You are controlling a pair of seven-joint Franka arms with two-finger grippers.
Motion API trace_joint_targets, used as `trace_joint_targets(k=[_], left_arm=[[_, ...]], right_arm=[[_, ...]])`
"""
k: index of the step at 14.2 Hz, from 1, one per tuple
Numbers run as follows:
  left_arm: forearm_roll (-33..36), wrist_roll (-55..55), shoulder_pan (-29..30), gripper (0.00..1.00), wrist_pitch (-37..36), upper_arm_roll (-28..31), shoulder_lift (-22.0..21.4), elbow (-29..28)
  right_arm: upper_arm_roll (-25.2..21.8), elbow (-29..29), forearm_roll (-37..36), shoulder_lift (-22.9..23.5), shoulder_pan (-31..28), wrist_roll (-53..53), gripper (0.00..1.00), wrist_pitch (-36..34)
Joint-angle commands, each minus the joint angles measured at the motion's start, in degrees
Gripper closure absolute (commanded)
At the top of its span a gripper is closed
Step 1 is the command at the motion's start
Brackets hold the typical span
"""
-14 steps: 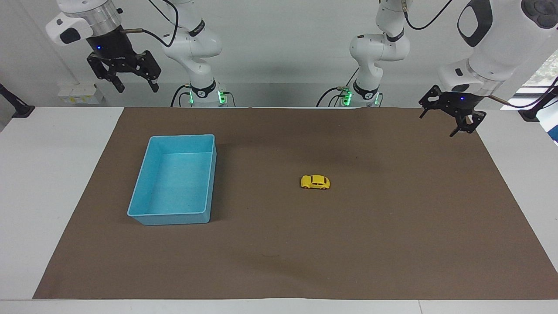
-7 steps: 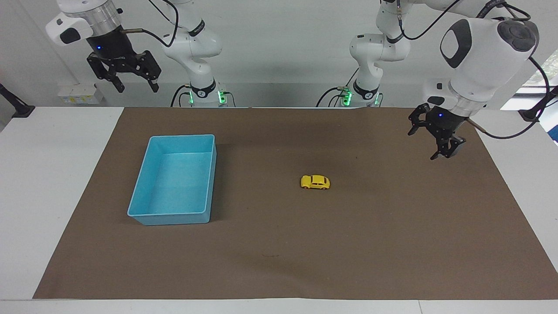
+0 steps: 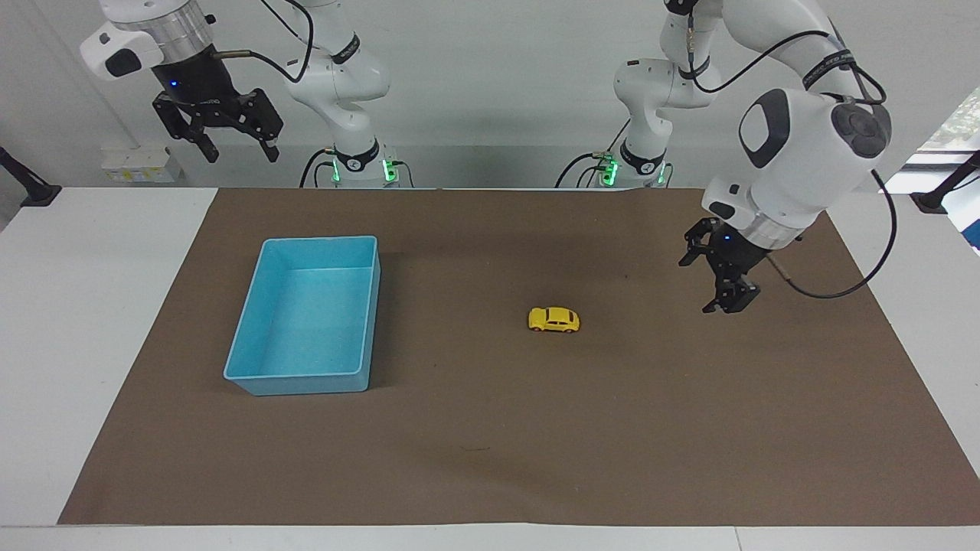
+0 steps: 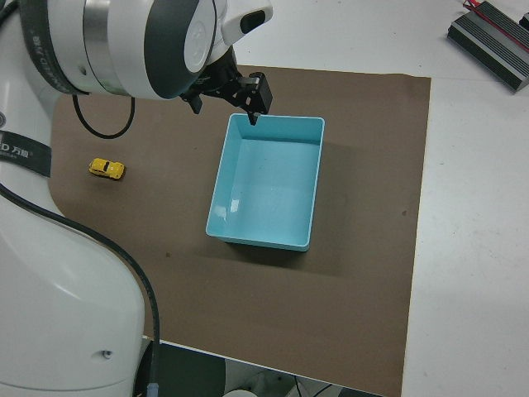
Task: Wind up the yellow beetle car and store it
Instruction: 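Move the left gripper over the yellow beetle car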
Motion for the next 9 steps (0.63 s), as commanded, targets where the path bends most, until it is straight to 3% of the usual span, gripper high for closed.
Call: trace_joint_targets(k=[1, 9], left_arm=[[-1.2, 0.26, -4.95, 0.0, 5.01, 1.1, 2.65, -1.83], [-0.58, -2.12, -14.44, 0.0, 22.59, 1.19, 2.57, -13.78]], right_arm=[[0.27, -0.42, 0.69, -0.73, -0.76, -1.43, 0.0, -0.51], [0.27, -0.42, 0.78, -0.73, -0.76, -1.43, 0.0, -0.43]])
